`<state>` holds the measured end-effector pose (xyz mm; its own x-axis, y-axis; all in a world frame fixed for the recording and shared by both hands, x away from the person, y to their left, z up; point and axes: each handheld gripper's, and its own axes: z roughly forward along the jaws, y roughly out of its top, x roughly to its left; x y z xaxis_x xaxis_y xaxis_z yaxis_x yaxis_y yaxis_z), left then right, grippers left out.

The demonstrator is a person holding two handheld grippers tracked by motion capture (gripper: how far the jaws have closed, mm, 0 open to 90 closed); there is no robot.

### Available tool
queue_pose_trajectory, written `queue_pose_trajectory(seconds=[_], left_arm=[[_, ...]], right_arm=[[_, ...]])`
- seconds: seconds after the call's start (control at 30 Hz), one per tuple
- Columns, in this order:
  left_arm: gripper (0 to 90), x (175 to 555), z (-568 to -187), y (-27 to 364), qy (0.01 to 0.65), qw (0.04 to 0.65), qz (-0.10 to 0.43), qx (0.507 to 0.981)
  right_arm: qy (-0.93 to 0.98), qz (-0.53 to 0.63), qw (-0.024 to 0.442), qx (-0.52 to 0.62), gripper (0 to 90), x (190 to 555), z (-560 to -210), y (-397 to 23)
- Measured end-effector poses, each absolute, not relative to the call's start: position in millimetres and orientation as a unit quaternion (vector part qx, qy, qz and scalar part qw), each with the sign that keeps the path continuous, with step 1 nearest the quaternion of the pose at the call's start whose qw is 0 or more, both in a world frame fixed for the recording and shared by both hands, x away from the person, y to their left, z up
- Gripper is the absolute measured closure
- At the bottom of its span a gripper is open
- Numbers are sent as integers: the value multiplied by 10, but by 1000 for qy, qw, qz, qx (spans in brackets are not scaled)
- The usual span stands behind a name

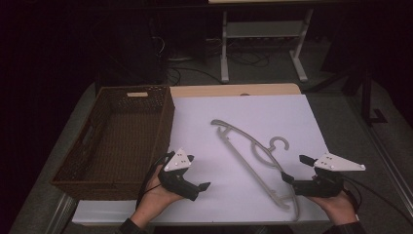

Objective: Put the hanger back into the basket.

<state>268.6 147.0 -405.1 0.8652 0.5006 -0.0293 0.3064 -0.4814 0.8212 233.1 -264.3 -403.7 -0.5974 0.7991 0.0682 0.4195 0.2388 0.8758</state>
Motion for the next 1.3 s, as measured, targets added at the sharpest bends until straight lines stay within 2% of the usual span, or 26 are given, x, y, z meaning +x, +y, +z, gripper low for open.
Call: queue_pose_trajectory(seconds=[0.43,0.83,1.07,1.3], left_arm=[[0,2686,-4062,1472,237,449,106,855],[0,2687,-4053,1482,240,452,104,853],[0,2699,-4057,1477,242,453,102,852],[0,2689,-4052,1483,244,452,106,851]], right_arm=[[773,434,201,416,167,2404,-3969,-2609],[810,366,159,430,275,2720,-4035,-2536],[824,338,128,436,346,2921,-4133,-2518],[844,288,99,441,469,3027,-4273,-2474]])
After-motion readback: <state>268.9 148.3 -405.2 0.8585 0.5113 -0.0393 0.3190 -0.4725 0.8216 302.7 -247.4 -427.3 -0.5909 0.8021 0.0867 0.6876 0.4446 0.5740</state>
